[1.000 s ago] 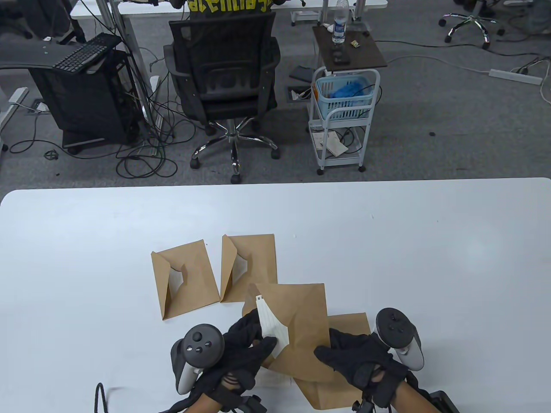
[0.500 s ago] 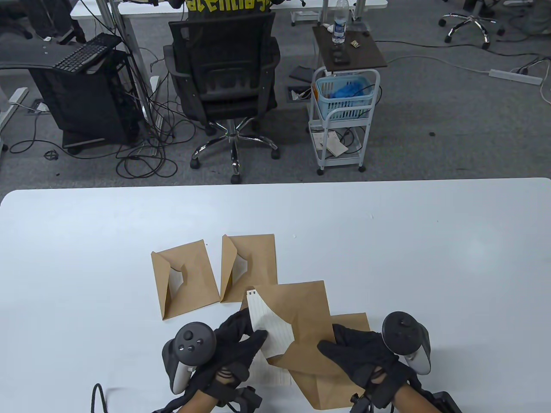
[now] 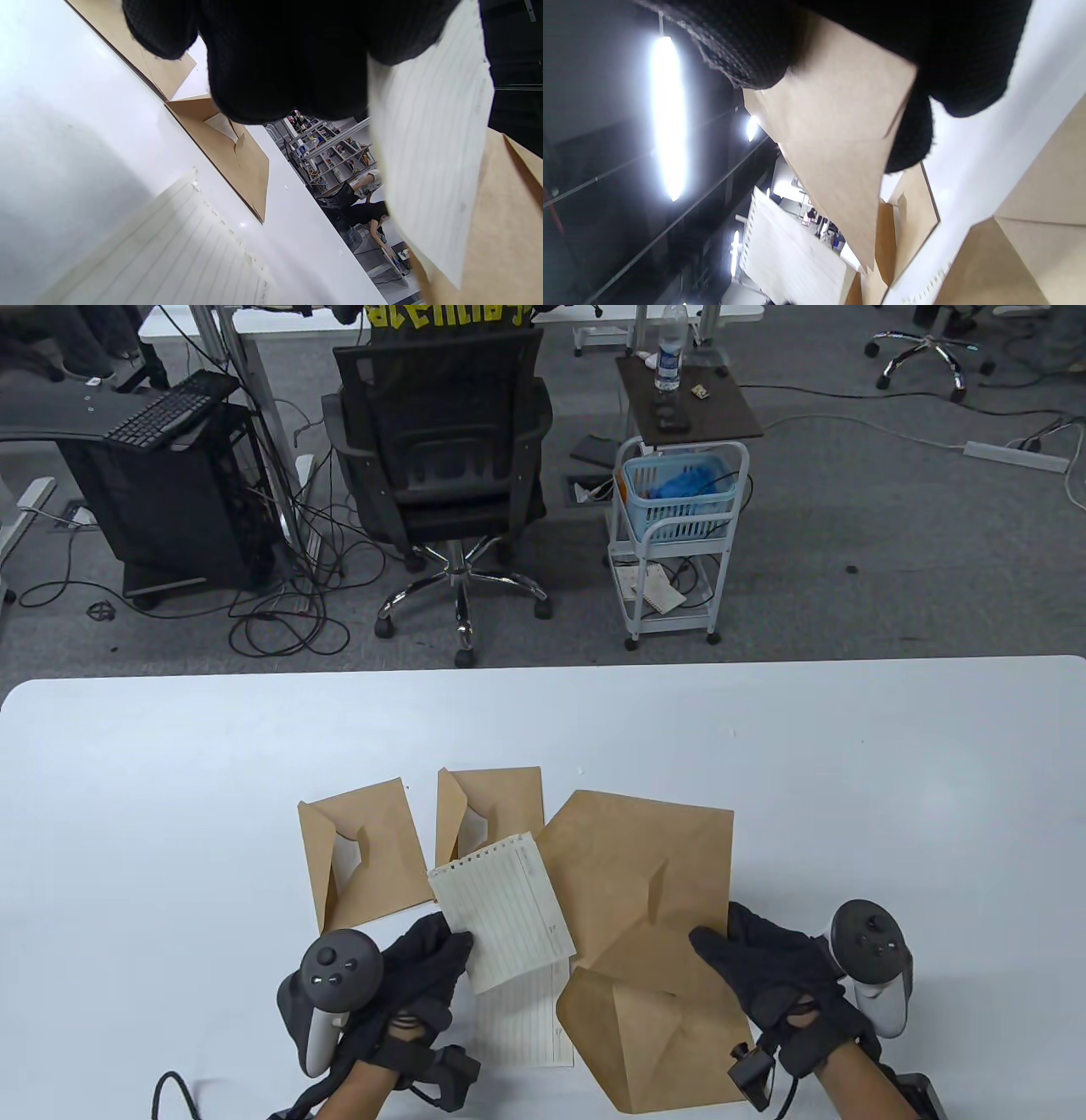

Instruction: Pull paper from envelopes and stack

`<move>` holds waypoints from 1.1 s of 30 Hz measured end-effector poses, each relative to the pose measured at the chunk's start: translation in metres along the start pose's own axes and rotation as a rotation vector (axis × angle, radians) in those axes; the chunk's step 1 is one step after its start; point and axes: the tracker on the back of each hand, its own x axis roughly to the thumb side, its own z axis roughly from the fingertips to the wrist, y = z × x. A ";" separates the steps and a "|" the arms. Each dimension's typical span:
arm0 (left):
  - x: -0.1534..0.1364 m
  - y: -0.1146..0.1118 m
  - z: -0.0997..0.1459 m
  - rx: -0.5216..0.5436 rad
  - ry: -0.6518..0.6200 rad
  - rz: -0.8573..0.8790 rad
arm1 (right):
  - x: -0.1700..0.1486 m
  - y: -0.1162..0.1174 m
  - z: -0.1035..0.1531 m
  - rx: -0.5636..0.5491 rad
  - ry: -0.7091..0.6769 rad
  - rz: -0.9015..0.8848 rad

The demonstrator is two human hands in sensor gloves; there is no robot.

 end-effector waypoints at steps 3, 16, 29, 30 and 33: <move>0.000 0.002 -0.001 0.006 0.008 -0.055 | 0.001 -0.009 0.001 -0.038 0.002 -0.006; -0.005 -0.018 -0.006 -0.233 0.008 -0.355 | 0.003 -0.020 0.002 -0.081 0.002 -0.025; 0.013 -0.055 0.000 -0.287 -0.115 -0.800 | 0.001 -0.018 0.001 -0.075 0.014 -0.008; 0.014 -0.057 0.000 -0.295 -0.117 -0.832 | 0.001 -0.018 0.001 -0.074 0.015 -0.007; 0.019 -0.065 0.000 -0.275 -0.149 -0.914 | 0.001 -0.017 0.001 -0.071 0.018 -0.002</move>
